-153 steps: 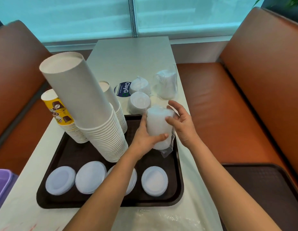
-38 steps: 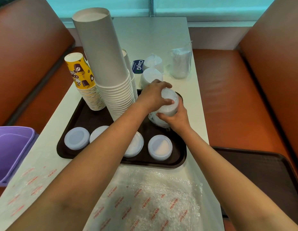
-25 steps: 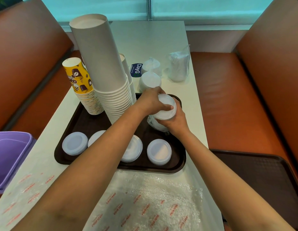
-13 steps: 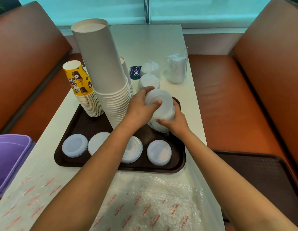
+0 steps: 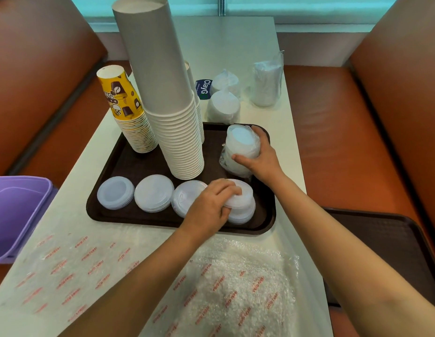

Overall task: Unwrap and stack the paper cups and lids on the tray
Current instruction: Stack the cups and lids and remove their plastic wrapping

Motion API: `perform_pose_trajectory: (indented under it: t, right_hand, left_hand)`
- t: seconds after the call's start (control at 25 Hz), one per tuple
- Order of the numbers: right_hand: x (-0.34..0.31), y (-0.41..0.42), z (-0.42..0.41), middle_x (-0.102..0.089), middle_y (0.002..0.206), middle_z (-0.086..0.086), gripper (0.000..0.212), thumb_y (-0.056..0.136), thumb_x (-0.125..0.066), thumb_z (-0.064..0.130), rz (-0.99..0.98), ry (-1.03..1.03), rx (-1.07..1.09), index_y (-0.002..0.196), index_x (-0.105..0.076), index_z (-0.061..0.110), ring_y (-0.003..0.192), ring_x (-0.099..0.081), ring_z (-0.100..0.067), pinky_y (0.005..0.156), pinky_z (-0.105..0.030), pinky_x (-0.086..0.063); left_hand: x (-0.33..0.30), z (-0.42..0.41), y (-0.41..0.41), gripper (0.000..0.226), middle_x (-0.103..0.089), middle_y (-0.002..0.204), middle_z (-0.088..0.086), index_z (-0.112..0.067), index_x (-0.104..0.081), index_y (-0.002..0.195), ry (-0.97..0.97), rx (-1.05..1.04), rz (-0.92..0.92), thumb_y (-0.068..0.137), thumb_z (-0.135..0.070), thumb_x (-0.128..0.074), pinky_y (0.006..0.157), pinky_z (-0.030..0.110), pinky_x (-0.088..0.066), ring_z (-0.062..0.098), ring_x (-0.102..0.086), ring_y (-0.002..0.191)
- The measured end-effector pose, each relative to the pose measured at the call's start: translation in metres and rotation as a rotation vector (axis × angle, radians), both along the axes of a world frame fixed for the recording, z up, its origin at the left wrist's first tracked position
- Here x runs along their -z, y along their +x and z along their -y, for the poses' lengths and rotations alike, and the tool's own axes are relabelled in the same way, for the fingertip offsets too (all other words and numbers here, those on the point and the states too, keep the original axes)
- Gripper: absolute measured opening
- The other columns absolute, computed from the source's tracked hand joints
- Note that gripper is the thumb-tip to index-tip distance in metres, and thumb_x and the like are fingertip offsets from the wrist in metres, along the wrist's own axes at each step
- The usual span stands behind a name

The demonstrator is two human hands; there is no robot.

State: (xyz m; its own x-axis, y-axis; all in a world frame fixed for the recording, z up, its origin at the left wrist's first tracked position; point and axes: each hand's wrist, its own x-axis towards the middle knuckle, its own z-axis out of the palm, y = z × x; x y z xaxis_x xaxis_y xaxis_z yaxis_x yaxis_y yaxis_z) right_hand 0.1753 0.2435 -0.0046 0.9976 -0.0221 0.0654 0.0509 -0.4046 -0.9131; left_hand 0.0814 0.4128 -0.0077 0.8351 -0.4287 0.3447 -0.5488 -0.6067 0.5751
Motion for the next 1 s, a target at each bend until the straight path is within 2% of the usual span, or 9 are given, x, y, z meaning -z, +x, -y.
perform_pose_trajectory:
  t: [0.16, 0.28, 0.4, 0.48, 0.56, 0.64, 0.76, 0.88, 1.0]
  right_hand:
    - [0.001, -0.001, -0.002, -0.042, 0.142, -0.006, 0.093, 0.068, -0.084, 0.026, -0.002, -0.004, 0.007, 0.143, -0.031, 0.012, 0.129, -0.041, -0.019, 0.108, -0.029, -0.034]
    - [0.001, -0.002, -0.002, -0.042, 0.141, -0.004, 0.095, 0.064, -0.084, 0.029, -0.002, 0.007, 0.006, 0.142, -0.032, 0.012, 0.127, -0.041, -0.017, 0.106, -0.024, -0.033]
    - [0.001, -0.001, -0.002, -0.044, 0.141, -0.004, 0.097, 0.061, -0.082, 0.033, 0.008, 0.011, 0.01, 0.142, -0.034, 0.011, 0.127, -0.042, -0.016, 0.106, -0.025, -0.034]
    - [0.003, -0.001, -0.002, -0.045, 0.14, -0.003, 0.097, 0.058, -0.076, 0.038, 0.007, 0.011, 0.009, 0.141, -0.034, 0.012, 0.127, -0.043, -0.016, 0.106, -0.026, -0.035]
    - [0.002, -0.001, -0.003, -0.045, 0.138, -0.002, 0.096, 0.058, -0.075, 0.039, 0.001, 0.016, 0.006, 0.141, -0.034, 0.013, 0.126, -0.043, -0.015, 0.105, -0.024, -0.035]
    - [0.002, -0.001, -0.003, -0.046, 0.137, -0.001, 0.095, 0.058, -0.075, 0.039, -0.005, 0.028, 0.009, 0.14, -0.034, 0.014, 0.125, -0.044, -0.015, 0.105, -0.025, -0.035]
    - [0.003, -0.001, -0.002, -0.046, 0.138, -0.002, 0.096, 0.059, -0.079, 0.037, -0.01, 0.033, -0.002, 0.14, -0.034, 0.014, 0.125, -0.044, -0.015, 0.105, -0.026, -0.036]
    - [0.004, 0.001, 0.0, -0.044, 0.139, -0.004, 0.091, 0.067, -0.085, 0.022, -0.006, 0.03, -0.003, 0.142, -0.033, 0.012, 0.127, -0.042, -0.016, 0.106, -0.026, -0.035]
    - [0.005, 0.0, 0.001, -0.043, 0.139, -0.004, 0.089, 0.069, -0.084, 0.017, 0.002, 0.036, 0.002, 0.141, -0.032, 0.011, 0.124, -0.042, -0.014, 0.103, -0.021, -0.033]
  left_hand:
    - [0.006, 0.0, -0.001, 0.037, -0.055, 0.11, 0.005, -0.013, -0.054, 0.102, 0.114, 0.116, 0.024, 0.065, -0.011, -0.047, 0.107, 0.035, -0.035, 0.021, -0.049, 0.11]
    - [0.004, 0.0, -0.002, 0.04, -0.054, 0.112, 0.006, -0.012, -0.055, 0.103, 0.152, 0.145, 0.054, 0.064, -0.024, -0.057, 0.105, 0.04, -0.037, 0.023, -0.048, 0.111]
    - [-0.002, 0.005, 0.008, 0.064, -0.049, 0.12, 0.006, -0.021, -0.044, 0.114, 0.185, 0.099, 0.104, 0.063, -0.047, -0.069, 0.104, 0.039, -0.036, 0.025, -0.042, 0.119]
    - [-0.013, 0.009, 0.019, 0.085, -0.041, 0.132, 0.005, -0.029, -0.036, 0.131, 0.303, 0.124, -0.049, 0.06, -0.055, -0.074, 0.103, 0.04, -0.038, 0.025, -0.038, 0.123]
    - [-0.021, 0.015, 0.031, 0.096, -0.031, 0.142, 0.002, -0.037, -0.026, 0.142, 0.542, 0.176, -0.21, 0.062, -0.054, -0.076, 0.101, 0.04, -0.04, 0.024, -0.036, 0.127]
    - [-0.025, 0.022, 0.037, 0.093, -0.033, 0.141, -0.001, -0.039, -0.025, 0.143, 0.708, 0.214, -0.235, 0.065, -0.052, -0.074, 0.096, 0.039, -0.043, 0.024, -0.042, 0.122]
    - [-0.026, 0.031, 0.037, 0.081, -0.042, 0.129, 0.001, -0.036, -0.033, 0.137, 0.746, 0.195, -0.242, 0.067, -0.046, -0.073, 0.082, 0.035, -0.044, 0.027, -0.05, 0.107]
    - [-0.022, 0.034, 0.03, 0.072, -0.04, 0.123, 0.003, -0.032, -0.037, 0.128, 0.759, 0.105, -0.219, 0.066, -0.042, -0.072, 0.07, 0.031, -0.038, 0.029, -0.048, 0.098]
    - [-0.021, 0.032, 0.027, 0.076, -0.038, 0.127, 0.002, -0.035, -0.034, 0.132, 0.749, 0.079, -0.238, 0.066, -0.047, -0.07, 0.077, 0.033, -0.04, 0.03, -0.045, 0.104]
